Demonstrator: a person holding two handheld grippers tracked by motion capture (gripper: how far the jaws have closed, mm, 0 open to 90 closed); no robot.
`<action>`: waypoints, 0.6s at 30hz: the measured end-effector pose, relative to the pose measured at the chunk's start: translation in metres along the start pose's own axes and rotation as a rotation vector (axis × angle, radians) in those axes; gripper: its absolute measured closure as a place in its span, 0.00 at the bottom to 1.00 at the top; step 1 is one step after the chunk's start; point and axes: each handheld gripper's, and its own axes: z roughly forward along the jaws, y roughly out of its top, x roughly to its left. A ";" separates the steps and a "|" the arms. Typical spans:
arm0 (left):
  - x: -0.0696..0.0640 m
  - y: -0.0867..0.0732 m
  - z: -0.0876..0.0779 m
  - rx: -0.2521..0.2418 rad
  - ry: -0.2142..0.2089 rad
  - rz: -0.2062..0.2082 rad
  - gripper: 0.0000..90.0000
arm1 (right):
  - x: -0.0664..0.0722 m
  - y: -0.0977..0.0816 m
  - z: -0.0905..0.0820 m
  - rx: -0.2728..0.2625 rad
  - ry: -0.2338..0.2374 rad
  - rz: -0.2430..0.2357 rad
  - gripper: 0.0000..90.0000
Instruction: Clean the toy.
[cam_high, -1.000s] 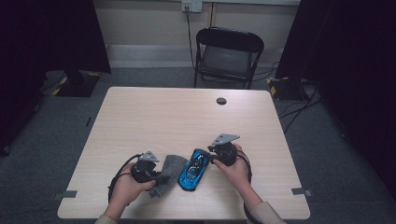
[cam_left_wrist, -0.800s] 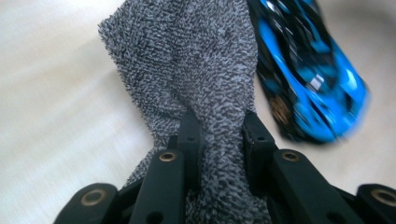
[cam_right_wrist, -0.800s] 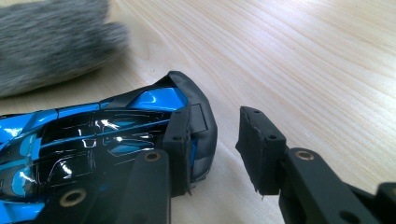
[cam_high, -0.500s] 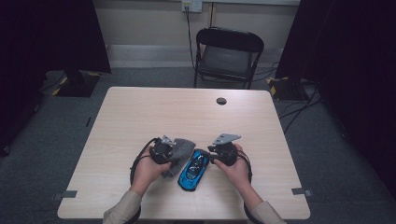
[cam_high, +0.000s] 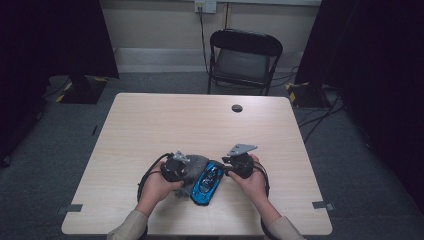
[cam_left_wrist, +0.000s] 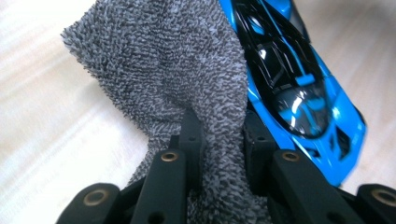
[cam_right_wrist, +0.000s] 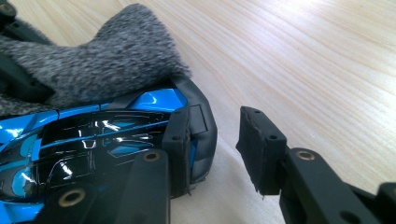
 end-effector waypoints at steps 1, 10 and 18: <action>0.000 -0.002 -0.002 0.003 -0.005 0.000 0.82 | 0.000 0.000 0.000 0.000 -0.001 -0.002 0.72; -0.008 -0.022 -0.015 0.003 -0.041 0.022 0.82 | 0.001 0.002 0.001 0.010 -0.010 -0.011 0.72; -0.009 -0.035 -0.026 -0.009 -0.050 0.017 0.82 | 0.002 0.002 0.000 0.012 -0.015 -0.014 0.71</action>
